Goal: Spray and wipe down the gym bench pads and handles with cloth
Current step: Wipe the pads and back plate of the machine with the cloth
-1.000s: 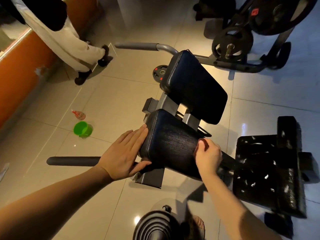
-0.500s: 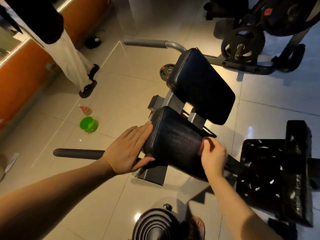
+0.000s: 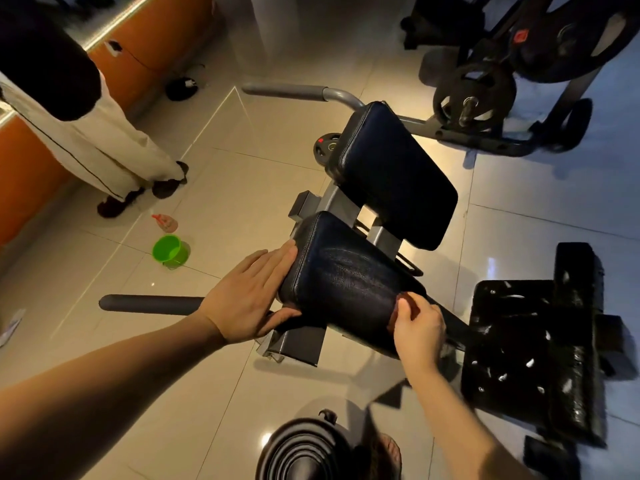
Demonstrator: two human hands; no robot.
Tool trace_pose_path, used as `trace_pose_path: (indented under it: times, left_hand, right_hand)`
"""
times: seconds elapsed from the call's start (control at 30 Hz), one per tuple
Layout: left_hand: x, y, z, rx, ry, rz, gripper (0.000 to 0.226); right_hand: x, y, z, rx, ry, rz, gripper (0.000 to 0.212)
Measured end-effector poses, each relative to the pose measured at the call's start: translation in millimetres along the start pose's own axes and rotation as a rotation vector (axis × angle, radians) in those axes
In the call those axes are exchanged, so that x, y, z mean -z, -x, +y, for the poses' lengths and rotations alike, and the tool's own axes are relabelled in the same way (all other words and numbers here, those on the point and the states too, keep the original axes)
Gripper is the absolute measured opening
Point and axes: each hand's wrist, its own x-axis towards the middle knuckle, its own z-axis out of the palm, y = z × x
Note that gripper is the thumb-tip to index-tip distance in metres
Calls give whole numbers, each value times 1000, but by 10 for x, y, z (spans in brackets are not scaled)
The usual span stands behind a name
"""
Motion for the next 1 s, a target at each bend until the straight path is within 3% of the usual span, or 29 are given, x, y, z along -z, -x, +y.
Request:
trace_pose_path:
  times: [0.07, 0.17, 0.3, 0.33, 0.47, 0.53, 0.6, 0.73, 0.83, 0.9, 1.0]
  left_hand:
    - [5, -6, 0, 2, -7, -3, 93]
    - [12, -13, -3, 8, 4, -13, 93]
    - [9, -13, -18, 10, 12, -27, 94]
    - [12, -8, -18, 6, 13, -25, 95]
    - [0, -6, -11, -3, 20, -5, 95]
    - [-13, 0, -9, 4, 19, -11, 95]
    - [-10, 6, -5, 10, 8, -20, 96]
    - [-4, -4, -3, 2, 14, -20, 97]
    - [-9, 0, -13, 8, 12, -20, 97]
    - [-10, 5, -11, 11, 15, -21, 97]
    - [-20, 1, 1, 12, 23, -5, 97]
  right_hand:
    - [-93, 101, -291, 67, -60, 19, 26]
    - [-213, 402, -854, 335, -169, -57, 26]
    - [-192, 442, -647, 699, -79, -141, 29]
    - [-153, 377, -443, 654, -66, -124, 28]
    - [53, 43, 342, -15, 26, -1, 28]
    - [65, -32, 371, -199, 107, 64, 26]
    - [-23, 32, 23, -130, 63, 80, 24]
    - [-192, 414, -908, 336, -147, -100, 26]
    - [-211, 503, -847, 621, -115, -149, 28]
    - [-139, 330, -397, 484, -106, -118, 28]
    - [74, 25, 310, 72, 21, -38, 29]
